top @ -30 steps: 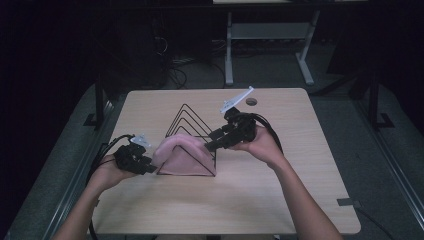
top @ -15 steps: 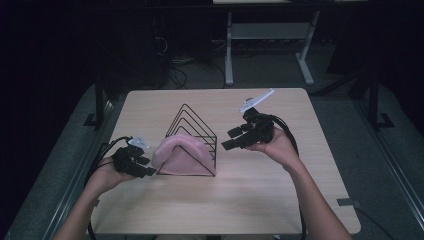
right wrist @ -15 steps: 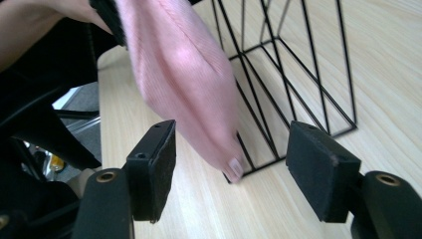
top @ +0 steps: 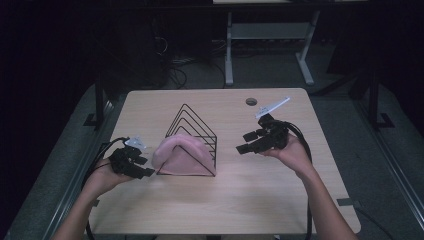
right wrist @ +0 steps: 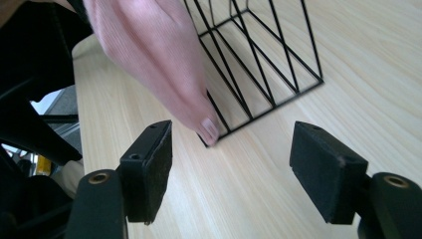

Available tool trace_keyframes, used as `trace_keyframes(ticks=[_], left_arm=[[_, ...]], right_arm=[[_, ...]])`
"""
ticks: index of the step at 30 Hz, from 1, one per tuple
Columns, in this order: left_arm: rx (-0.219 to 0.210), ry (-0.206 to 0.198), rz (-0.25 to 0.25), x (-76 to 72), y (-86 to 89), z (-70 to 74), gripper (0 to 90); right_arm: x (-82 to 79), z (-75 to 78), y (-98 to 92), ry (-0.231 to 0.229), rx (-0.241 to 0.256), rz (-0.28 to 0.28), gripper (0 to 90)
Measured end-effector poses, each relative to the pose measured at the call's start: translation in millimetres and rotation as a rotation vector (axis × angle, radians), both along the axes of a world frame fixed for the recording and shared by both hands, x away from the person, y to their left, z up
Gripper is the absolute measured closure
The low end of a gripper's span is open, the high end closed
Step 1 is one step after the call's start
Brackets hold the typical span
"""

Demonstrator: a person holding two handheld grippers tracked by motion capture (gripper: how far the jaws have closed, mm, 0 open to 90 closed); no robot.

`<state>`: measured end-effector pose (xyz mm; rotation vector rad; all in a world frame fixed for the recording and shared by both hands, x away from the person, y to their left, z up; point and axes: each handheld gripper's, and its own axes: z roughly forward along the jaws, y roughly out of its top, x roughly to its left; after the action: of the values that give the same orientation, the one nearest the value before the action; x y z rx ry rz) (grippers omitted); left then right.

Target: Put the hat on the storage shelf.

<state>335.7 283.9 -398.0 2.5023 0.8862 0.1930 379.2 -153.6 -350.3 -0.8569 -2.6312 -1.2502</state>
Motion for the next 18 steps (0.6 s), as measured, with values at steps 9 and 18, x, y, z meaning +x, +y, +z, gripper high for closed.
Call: trace_keyframes(ticks=[9,18], left_arm=[[-0.008,-0.002,0.001,-2.5,-1.3,1.5,44.0],[-0.010,-0.003,-0.007,-4.0,-2.4,3.1,44.5]], right_arm=[[-9.0,-8.6,-29.8,0.011,-0.007,-0.057,32.3],[-21.3,-22.3,-55.2,0.037,-0.007,-0.101,32.3]])
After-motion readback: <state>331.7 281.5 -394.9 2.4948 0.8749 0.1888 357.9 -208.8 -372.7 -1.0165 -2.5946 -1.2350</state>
